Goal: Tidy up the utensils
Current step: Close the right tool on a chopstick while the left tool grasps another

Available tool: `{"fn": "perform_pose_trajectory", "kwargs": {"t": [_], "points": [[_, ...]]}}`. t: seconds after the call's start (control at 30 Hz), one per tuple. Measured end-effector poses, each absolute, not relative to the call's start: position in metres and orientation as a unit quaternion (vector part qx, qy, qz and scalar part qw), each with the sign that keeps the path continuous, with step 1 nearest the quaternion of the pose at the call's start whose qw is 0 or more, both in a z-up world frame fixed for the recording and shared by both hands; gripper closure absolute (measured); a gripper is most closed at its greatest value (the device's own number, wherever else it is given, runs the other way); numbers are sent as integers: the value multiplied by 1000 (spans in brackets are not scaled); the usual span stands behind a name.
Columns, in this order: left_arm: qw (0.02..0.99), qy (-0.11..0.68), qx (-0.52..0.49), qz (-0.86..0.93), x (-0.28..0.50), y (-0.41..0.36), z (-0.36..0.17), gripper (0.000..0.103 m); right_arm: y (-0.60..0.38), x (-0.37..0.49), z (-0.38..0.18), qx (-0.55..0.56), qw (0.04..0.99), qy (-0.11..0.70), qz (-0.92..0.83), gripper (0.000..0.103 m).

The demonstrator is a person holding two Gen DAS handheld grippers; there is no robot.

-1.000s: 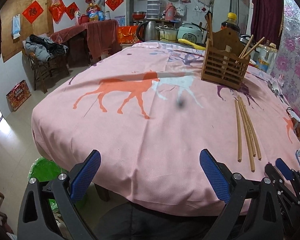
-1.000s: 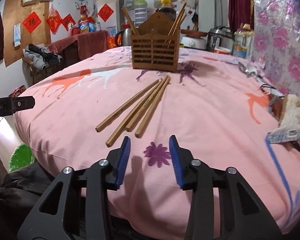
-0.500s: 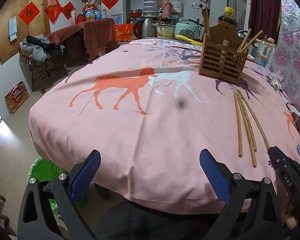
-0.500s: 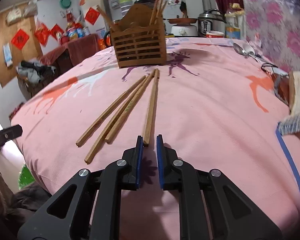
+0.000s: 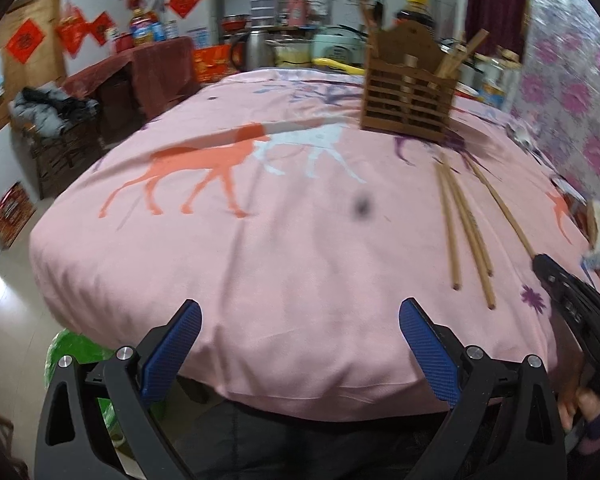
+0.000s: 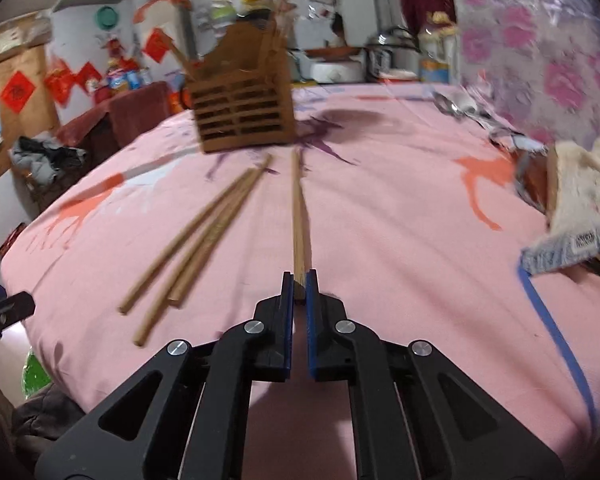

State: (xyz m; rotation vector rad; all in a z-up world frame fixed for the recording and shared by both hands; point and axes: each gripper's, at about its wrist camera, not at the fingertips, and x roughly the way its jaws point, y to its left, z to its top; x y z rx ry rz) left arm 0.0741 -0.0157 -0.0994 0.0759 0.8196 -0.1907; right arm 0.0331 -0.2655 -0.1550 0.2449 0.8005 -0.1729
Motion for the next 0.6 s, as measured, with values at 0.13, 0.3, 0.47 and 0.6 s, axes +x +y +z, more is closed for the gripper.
{"fn": "perform_pose_trajectory", "kwargs": {"t": [0.13,0.3,0.47,0.6], "points": [[905,396,62,-141,76,-42,-104,8,-268,33,-156,128,910,386,-79,96],[891,410,92,-173,87,-71,-119,23,-274,32,-158,153,908,383,-69,96],[887,411,98,-188,93,-82,-124,29,-274,31,-158,152,909,383,-69,96],[882,409,104,-209,98,-97,-125,29,-273,31,-158,151,909,383,-69,96]]}}
